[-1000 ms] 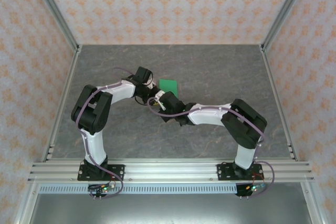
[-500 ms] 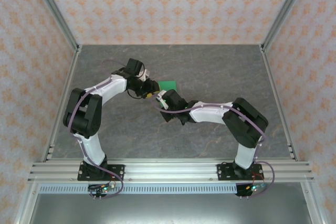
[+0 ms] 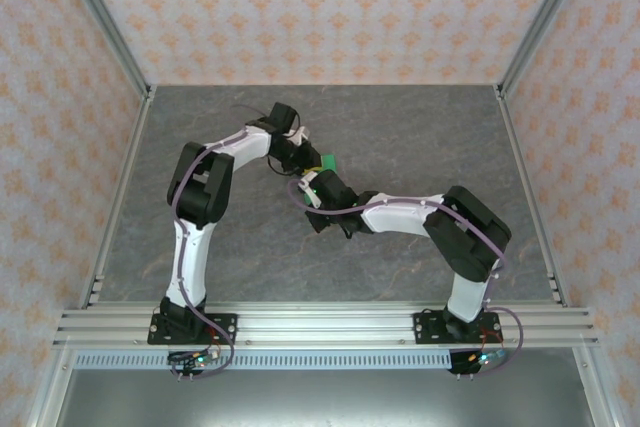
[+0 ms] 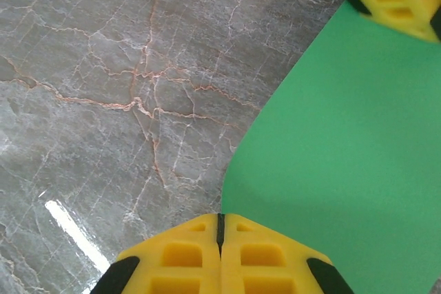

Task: Fold a paper plane with a square sheet of paper (fold left side to right side)
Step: Third fold the triangle at the center of the table.

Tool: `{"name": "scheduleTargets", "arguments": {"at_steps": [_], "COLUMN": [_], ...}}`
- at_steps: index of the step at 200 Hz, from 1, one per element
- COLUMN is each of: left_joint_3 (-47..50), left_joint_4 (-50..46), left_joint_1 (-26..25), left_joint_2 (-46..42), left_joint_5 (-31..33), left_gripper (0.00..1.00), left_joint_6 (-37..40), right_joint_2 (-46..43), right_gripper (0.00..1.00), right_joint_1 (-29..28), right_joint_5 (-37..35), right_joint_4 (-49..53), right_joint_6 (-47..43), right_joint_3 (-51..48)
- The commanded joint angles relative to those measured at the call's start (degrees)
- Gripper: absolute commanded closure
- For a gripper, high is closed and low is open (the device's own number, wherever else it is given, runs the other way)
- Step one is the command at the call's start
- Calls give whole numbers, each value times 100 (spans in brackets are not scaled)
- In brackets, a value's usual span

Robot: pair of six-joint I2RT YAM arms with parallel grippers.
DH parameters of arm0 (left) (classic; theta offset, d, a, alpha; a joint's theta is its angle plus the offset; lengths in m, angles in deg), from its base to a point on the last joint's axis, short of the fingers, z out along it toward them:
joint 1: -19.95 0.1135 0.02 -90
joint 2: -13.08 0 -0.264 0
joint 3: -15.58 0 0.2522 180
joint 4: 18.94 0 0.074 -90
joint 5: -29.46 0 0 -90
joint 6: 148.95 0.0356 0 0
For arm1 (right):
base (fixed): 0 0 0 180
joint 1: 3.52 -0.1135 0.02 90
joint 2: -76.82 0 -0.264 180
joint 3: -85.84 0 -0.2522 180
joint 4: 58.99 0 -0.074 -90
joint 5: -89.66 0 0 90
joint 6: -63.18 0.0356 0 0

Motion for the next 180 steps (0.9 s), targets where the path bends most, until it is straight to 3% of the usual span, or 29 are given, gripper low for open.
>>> {"name": "scheduleTargets", "arguments": {"at_steps": [1,85,180], "left_joint_3": [-315,-162,-135], "left_joint_4": [-382,-635,-643], "left_joint_1": [-75,-103,-114], "left_joint_2": [122,368,377], "left_joint_5": [99,449,485], "left_gripper": [81,83,84], "left_joint_6": [228,535,570], "right_joint_2": [-24,26,466], "right_gripper": [100,100,100], "right_joint_1": [61,654,1157], "right_joint_5": [141,929,1051], "right_joint_4": [126,600,991], "right_joint_6": [130,563,868], "right_joint_3": [141,528,857]}}
